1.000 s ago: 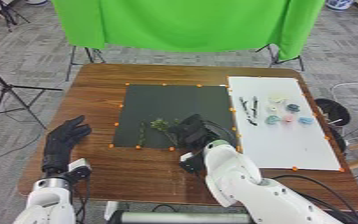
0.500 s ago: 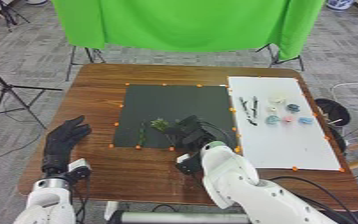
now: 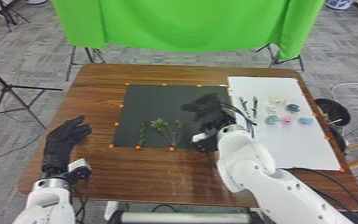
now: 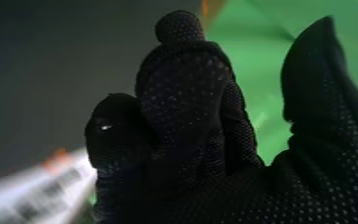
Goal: Arrange flowers
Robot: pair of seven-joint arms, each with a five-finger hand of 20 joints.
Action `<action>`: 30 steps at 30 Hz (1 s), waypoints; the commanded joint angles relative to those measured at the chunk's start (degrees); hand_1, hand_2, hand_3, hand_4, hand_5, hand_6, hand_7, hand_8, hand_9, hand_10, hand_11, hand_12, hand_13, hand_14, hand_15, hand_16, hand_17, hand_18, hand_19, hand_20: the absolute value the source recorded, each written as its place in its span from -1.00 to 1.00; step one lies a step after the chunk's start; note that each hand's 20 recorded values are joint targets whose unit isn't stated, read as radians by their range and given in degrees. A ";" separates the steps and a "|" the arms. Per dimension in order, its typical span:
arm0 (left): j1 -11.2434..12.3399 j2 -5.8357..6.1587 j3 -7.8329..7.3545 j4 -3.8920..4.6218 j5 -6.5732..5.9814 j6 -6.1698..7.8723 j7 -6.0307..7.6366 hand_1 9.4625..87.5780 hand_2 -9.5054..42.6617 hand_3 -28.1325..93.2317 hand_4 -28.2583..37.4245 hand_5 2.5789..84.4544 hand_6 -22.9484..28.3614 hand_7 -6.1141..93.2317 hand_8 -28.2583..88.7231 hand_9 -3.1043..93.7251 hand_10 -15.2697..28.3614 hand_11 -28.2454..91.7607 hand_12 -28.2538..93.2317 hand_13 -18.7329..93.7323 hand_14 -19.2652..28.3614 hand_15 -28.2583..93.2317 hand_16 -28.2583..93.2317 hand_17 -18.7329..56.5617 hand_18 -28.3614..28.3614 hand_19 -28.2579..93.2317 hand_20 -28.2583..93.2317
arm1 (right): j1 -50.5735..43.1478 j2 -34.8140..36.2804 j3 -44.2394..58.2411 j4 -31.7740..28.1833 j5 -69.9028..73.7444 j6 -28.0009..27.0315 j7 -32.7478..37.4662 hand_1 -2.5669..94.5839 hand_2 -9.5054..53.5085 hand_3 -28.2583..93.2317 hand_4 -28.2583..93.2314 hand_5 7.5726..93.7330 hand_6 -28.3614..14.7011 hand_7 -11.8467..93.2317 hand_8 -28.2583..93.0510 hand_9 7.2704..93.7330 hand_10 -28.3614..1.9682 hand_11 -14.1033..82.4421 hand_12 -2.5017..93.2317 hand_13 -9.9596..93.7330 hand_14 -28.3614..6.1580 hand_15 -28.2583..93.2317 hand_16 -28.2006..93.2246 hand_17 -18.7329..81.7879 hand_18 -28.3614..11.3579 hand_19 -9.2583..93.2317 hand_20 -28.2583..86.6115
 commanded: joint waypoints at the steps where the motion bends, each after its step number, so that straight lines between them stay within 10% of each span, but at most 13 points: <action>1: 1.07 -0.08 0.41 0.25 0.19 -0.87 -1.38 -0.66 0.32 0.61 -1.00 0.18 0.01 -0.60 -0.66 0.16 0.31 -0.16 -0.36 0.12 0.49 -0.13 -0.58 -0.23 0.42 -0.34 -0.22 | 7.73 5.89 2.46 3.95 -11.82 -7.99 1.55 -0.30 -0.99 0.57 -0.69 0.22 0.25 -0.49 -0.67 0.52 -0.21 -0.40 -0.59 0.96 0.35 0.26 -0.01 0.68 -0.08 1.00 0.12; 20: 0.80 -0.60 0.26 0.22 -0.19 -0.51 -0.72 -0.66 0.32 0.61 -1.00 0.18 0.00 -0.59 -0.66 0.16 0.31 -0.16 -0.36 0.12 0.50 -0.13 -0.58 -0.23 0.42 -0.34 -0.22 | 10.64 7.37 3.94 14.41 -14.50 -31.52 8.57 -0.47 -1.00 0.46 -0.72 -0.24 0.25 -0.65 -0.62 -0.22 -0.47 -0.63 -0.63 0.71 0.03 0.32 -0.10 0.54 -0.20 0.87 0.10; 30: 0.86 -0.49 0.65 0.19 0.15 -1.32 -1.74 -0.66 0.32 0.61 -1.00 0.17 -0.01 -0.58 -0.66 0.16 0.31 -0.15 -0.35 0.12 0.50 -0.13 -0.58 -0.24 0.42 -0.34 -0.22 | 8.12 8.04 5.46 15.15 -15.05 -31.32 10.33 -0.48 -1.00 0.44 -0.72 -0.26 0.28 -0.67 -0.62 -0.28 -0.45 -0.64 -0.72 0.78 0.10 0.25 -0.13 0.57 -0.17 0.84 0.02</action>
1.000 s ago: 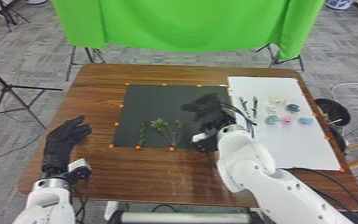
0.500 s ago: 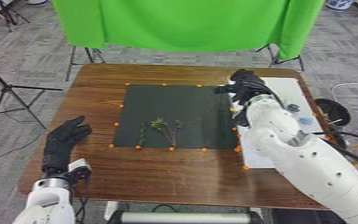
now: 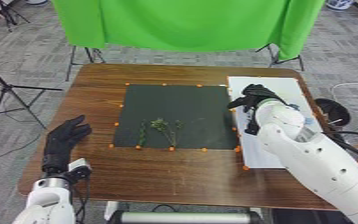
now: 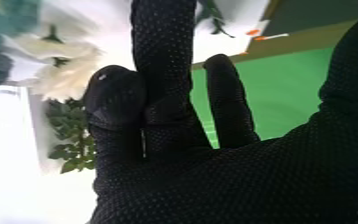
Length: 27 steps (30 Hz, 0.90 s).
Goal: Arrange flowers
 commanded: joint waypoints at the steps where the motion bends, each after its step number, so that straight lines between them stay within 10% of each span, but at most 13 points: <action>1: 0.91 -0.28 0.68 0.35 0.06 -1.43 -1.74 -0.66 0.32 0.61 -1.00 0.18 -0.01 -0.58 -0.66 0.16 0.31 -0.15 -0.35 0.12 0.50 -0.12 -0.58 -0.24 0.42 -0.34 -0.22 | -2.55 1.21 1.40 0.74 -1.00 1.49 1.95 -0.48 -1.00 0.44 -0.72 -0.26 0.29 -0.67 -0.62 -0.28 -0.46 -0.64 -0.72 0.79 0.11 0.25 -0.13 0.57 -0.16 0.83 0.02; 13: 0.40 -0.41 0.85 0.44 0.04 -1.70 -1.37 -0.65 0.32 0.61 -1.00 0.18 -0.02 -0.58 -0.66 0.17 0.31 -0.15 -0.35 0.12 0.50 -0.12 -0.58 -0.23 0.43 -0.34 -0.22 | -4.84 0.58 2.27 2.21 2.89 5.40 1.96 -0.48 -1.00 0.46 -0.71 -0.19 0.28 -0.63 -0.62 -0.13 -0.48 -0.59 -0.69 0.82 0.13 0.28 -0.12 0.59 -0.19 0.88 0.01; 20: 0.74 -0.81 0.54 0.34 -0.04 -1.44 -1.33 -0.65 0.32 0.61 -1.00 0.17 -0.02 -0.58 -0.66 0.17 0.31 -0.15 -0.35 0.12 0.50 -0.12 -0.58 -0.23 0.43 -0.34 -0.23 | -6.28 0.30 1.08 2.35 3.63 10.99 0.06 -0.16 -1.00 0.55 -0.73 0.18 0.27 -0.49 -0.66 0.64 -0.15 -0.35 -0.62 0.94 0.31 0.32 -0.10 0.68 -0.12 0.98 0.02; 27: 0.22 -0.89 0.66 0.59 0.03 -1.65 -1.26 -0.64 0.32 0.61 -1.00 0.18 -0.02 -0.58 -0.66 0.17 0.31 -0.15 -0.35 0.12 0.50 -0.12 -0.58 -0.23 0.43 -0.34 -0.23 | -6.56 0.46 -1.05 1.27 2.16 10.37 -1.68 0.02 -1.00 0.54 -0.77 0.32 0.30 -0.38 -0.60 0.85 0.07 -0.27 -0.49 1.00 0.44 0.32 -0.09 0.74 -0.02 0.99 0.04</action>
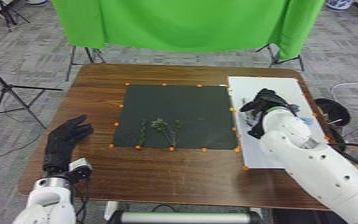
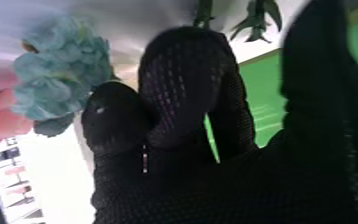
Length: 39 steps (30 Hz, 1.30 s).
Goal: Arrange flowers
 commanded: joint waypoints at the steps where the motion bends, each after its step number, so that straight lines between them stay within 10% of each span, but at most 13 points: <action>1: 0.39 -0.76 0.65 0.53 -0.15 -0.81 -0.87 -0.64 0.32 0.61 -1.00 0.18 -0.02 -0.58 -0.66 0.17 0.31 -0.15 -0.35 0.12 0.50 -0.12 -0.58 -0.23 0.43 -0.34 -0.23 | -2.30 -0.32 -3.48 -0.70 -0.60 -2.46 -1.94 0.04 -1.00 0.54 -0.78 0.32 0.30 -0.37 -0.58 0.86 0.08 -0.27 -0.46 1.00 0.45 0.33 -0.09 0.75 -0.01 0.99 0.05; 13: 0.94 -0.74 0.39 0.32 0.02 -0.91 -1.58 -0.63 0.32 0.61 -0.99 0.17 -0.02 -0.58 -0.66 0.17 0.31 -0.15 -0.35 0.12 0.50 -0.12 -0.58 -0.23 0.43 -0.34 -0.23 | -3.11 -1.71 -2.97 -1.53 5.67 -6.39 0.11 0.35 -1.00 0.42 -0.66 0.55 0.15 -0.29 -0.27 1.00 0.22 -0.25 -0.39 1.00 0.53 0.39 -0.18 0.84 0.11 0.91 0.08; 27: 0.33 -0.56 0.35 0.59 -0.43 -0.61 -1.12 -0.61 0.30 0.61 -0.97 0.18 -0.02 -0.58 -0.66 0.17 0.31 -0.15 -0.35 0.12 0.50 -0.12 -0.58 -0.23 0.43 -0.34 -0.23 | -2.01 0.52 -2.64 -4.86 6.42 6.67 -4.72 0.32 -1.00 0.50 -0.57 0.59 0.06 -0.17 -0.27 1.00 0.17 -0.24 -0.25 1.00 0.59 0.37 -0.14 0.85 0.18 0.81 0.25; 39: 0.19 -0.61 0.31 0.55 -0.37 -0.59 -1.05 -0.60 0.30 0.61 -0.96 0.17 -0.02 -0.58 -0.66 0.17 0.32 -0.15 -0.35 0.12 0.50 -0.12 -0.58 -0.23 0.43 -0.35 -0.23 | -0.17 1.95 -1.89 -9.65 5.80 5.69 -7.37 0.30 -1.00 0.51 -0.55 0.59 0.06 -0.15 -0.26 1.00 0.17 -0.21 -0.26 1.00 0.61 0.38 -0.15 0.86 0.20 0.81 0.28</action>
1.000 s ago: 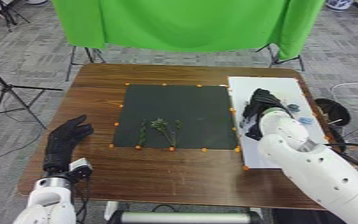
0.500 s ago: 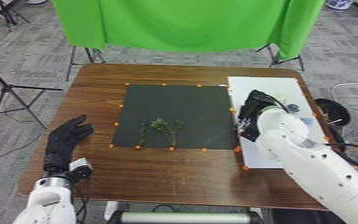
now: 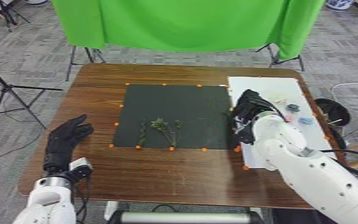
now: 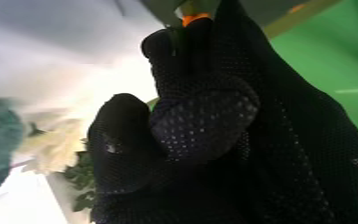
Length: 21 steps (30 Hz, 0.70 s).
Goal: Arrange flowers
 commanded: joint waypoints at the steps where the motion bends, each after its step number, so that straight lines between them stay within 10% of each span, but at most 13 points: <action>1: 0.44 -0.25 0.36 0.53 -0.26 -0.48 -0.84 -0.61 0.30 0.61 -0.96 0.17 -0.01 -0.58 -0.66 0.17 0.32 -0.15 -0.35 0.12 0.50 -0.12 -0.58 -0.23 0.43 -0.35 -0.23 | 1.49 0.89 0.82 -3.51 -0.91 -0.33 -1.69 0.30 -1.00 0.51 -0.55 0.59 0.07 -0.15 -0.26 1.00 0.17 -0.21 -0.26 1.00 0.61 0.38 -0.15 0.86 0.20 0.81 0.28; 21: 1.37 0.06 0.09 -0.10 -0.15 -0.29 -1.20 -0.60 0.29 0.61 -0.96 0.17 -0.01 -0.58 -0.66 0.17 0.32 -0.14 -0.35 0.12 0.50 -0.12 -0.58 -0.23 0.43 -0.35 -0.23 | -1.93 -6.53 1.92 -8.72 9.39 14.47 0.67 0.32 -1.00 0.49 -0.54 0.61 0.03 -0.17 -0.26 1.00 0.12 -0.20 -0.33 1.00 0.60 0.39 -0.20 0.94 0.32 0.72 0.26</action>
